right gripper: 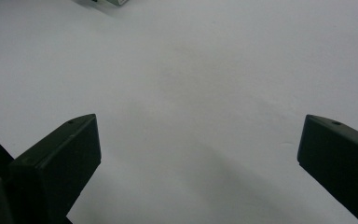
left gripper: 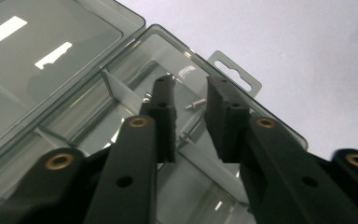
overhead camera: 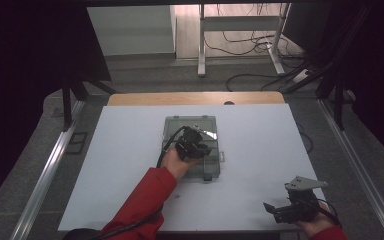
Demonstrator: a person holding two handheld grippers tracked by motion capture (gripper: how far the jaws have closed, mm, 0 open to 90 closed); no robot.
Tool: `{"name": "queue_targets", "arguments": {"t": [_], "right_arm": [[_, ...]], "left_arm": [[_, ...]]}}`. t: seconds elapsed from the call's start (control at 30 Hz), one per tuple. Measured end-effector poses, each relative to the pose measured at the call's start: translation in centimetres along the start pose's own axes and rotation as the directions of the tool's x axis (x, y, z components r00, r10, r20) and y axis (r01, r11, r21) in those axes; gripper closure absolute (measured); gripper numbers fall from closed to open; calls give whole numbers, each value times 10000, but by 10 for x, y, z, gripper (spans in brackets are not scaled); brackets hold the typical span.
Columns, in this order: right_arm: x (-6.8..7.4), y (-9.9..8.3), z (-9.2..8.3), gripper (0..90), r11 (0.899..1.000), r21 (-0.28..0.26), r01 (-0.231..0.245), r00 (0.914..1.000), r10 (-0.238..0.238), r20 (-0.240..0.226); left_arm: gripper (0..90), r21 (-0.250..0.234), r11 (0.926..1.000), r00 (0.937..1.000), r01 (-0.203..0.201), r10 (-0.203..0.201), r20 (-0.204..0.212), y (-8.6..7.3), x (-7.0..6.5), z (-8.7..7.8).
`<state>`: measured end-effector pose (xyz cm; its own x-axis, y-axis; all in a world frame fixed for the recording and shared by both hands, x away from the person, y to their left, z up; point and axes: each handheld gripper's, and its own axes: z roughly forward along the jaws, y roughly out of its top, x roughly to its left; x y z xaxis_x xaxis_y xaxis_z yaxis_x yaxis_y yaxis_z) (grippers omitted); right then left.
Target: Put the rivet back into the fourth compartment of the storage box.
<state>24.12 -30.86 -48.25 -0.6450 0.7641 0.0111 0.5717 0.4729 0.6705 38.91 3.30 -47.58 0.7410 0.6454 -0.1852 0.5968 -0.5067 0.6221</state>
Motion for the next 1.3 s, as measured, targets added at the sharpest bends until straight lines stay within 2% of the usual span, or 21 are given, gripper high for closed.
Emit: {"name": "queue_targets", "arguments": {"t": [0.07,0.17,0.3,0.33,0.47,0.5,0.57,0.63,0.67,0.73,0.77,1.2,1.3], "right_arm": [[0,0,0,0,10000,3,0,10000,0,0],[0,0,0,0,10000,-4,-4,10000,4,4],[0,0,0,0,10000,-1,-3,10000,3,6],[0,0,0,0,10000,-2,-10,10000,10,7],[0,0,0,0,10000,4,-7,10000,7,10],[0,0,0,0,10000,4,-7,10000,7,10],[0,0,0,0,10000,8,-8,10000,8,14],[0,0,0,0,10000,6,-9,10000,9,13],[0,0,0,0,10000,10,-10,10000,10,15],[0,0,0,0,10000,11,-11,10000,11,18],[0,0,0,0,10000,6,-14,10000,14,27],[0,0,0,0,10000,27,-29,10000,29,51],[0,0,0,0,10000,33,-26,10000,25,59]], "left_arm": [[691,-29,10000,10000,29,-29,33,0,0,-1],[597,1,10000,9999,95,-95,131,-1,1,-6],[414,4,9999,9999,-145,145,79,-3,0,-11],[388,-134,9993,9994,-336,337,55,-6,-1,-14],[282,-152,9992,9993,-370,371,108,-10,-2,-17],[282,-141,9992,9993,-366,367,77,-11,-3,-18],[196,-67,9990,9990,-447,447,40,-15,-5,-20],[184,6,9986,9985,-534,534,144,-19,-7,-24],[178,-97,9987,9981,-503,506,359,-22,-7,-28],[177,-177,9991,9981,-379,387,476,-24,-8,-30],[164,-195,9988,9974,-438,449,572,-28,-8,-36],[40,-191,9955,9952,-923,929,313,-54,-17,-60],[7,-323,9946,9945,-983,994,335,-63,-19,-67]]}}
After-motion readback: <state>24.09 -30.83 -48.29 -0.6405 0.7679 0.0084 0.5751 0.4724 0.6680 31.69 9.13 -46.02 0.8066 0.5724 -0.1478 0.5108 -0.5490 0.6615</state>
